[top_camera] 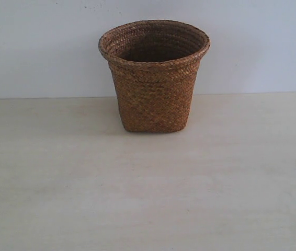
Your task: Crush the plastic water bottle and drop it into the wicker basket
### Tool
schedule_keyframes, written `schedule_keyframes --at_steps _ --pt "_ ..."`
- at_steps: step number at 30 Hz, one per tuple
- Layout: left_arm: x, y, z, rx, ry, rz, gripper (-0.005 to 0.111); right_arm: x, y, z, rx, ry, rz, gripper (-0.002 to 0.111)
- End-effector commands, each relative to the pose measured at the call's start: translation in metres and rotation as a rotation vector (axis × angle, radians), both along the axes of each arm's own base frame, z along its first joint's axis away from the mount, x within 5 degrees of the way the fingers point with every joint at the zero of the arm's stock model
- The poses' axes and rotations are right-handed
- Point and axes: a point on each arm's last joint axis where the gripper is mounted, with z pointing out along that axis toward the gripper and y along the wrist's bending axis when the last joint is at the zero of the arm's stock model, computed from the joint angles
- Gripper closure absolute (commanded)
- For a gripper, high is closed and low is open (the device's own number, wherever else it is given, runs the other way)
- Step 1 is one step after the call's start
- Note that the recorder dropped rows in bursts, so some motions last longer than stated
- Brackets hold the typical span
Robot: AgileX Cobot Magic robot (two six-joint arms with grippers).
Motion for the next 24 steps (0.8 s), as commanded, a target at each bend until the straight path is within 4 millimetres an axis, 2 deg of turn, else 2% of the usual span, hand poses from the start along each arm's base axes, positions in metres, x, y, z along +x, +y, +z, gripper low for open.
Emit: schedule_keyframes --at_steps 1,11,13,24 --pt "0.000 0.000 -0.001 -0.002 -0.005 0.004 0.103 -0.001 0.000 -0.001 0.001 0.002 0.000 0.108" --pt "0.000 0.000 -0.001 -0.002 -0.005 0.004 0.103 0.000 -0.001 -0.020 0.060 0.095 -0.020 0.108" --pt "0.000 0.000 -0.001 -0.002 -0.005 0.004 0.103 -0.001 -0.001 -0.027 0.049 0.101 -0.018 0.108" --pt "0.000 0.000 -0.001 -0.002 -0.005 0.004 0.103 -0.003 -0.002 -0.035 -0.053 0.190 -0.020 0.108"
